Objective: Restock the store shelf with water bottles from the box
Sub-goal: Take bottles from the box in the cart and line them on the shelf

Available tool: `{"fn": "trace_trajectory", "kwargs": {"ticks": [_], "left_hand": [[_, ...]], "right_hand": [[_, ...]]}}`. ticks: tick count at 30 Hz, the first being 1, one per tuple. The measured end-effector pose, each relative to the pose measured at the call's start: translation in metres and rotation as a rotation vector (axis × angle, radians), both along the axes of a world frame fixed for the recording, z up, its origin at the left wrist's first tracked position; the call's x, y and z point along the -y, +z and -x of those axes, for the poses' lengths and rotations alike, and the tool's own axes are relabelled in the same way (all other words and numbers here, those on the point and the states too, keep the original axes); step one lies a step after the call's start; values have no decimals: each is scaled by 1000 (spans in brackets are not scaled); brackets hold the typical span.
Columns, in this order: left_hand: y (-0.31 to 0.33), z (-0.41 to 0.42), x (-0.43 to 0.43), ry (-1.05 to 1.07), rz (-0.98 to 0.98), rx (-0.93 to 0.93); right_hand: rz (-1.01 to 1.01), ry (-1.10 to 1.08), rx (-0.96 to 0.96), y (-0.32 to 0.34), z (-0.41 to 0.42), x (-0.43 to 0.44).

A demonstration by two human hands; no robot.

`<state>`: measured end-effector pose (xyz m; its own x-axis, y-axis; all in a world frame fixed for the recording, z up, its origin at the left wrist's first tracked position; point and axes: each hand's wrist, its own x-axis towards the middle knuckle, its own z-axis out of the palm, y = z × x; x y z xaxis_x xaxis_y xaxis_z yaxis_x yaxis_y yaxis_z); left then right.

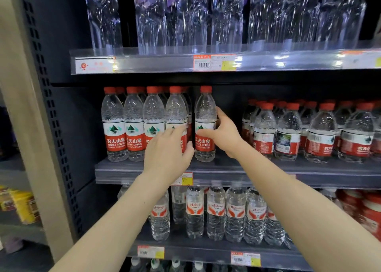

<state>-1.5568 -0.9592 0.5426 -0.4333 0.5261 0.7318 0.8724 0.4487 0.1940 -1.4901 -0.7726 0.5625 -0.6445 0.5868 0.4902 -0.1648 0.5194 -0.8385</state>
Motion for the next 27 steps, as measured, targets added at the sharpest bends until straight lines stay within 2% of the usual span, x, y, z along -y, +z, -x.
{"fn": "trace_trajectory", "kwargs": {"ticks": [4, 10, 15, 27], "left_hand": [[-3, 0, 3, -18, -69, 13], [-10, -2, 5, -26, -46, -14], [-17, -7, 6, -20, -34, -64], [-24, -6, 7, -36, 7, 22]], "right_hand": [[50, -18, -2, -1, 4, -12], [-47, -116, 179, 12, 13, -20], [-52, -183, 164, 10, 16, -17], [-86, -321, 234, 12, 34, -9]]}}
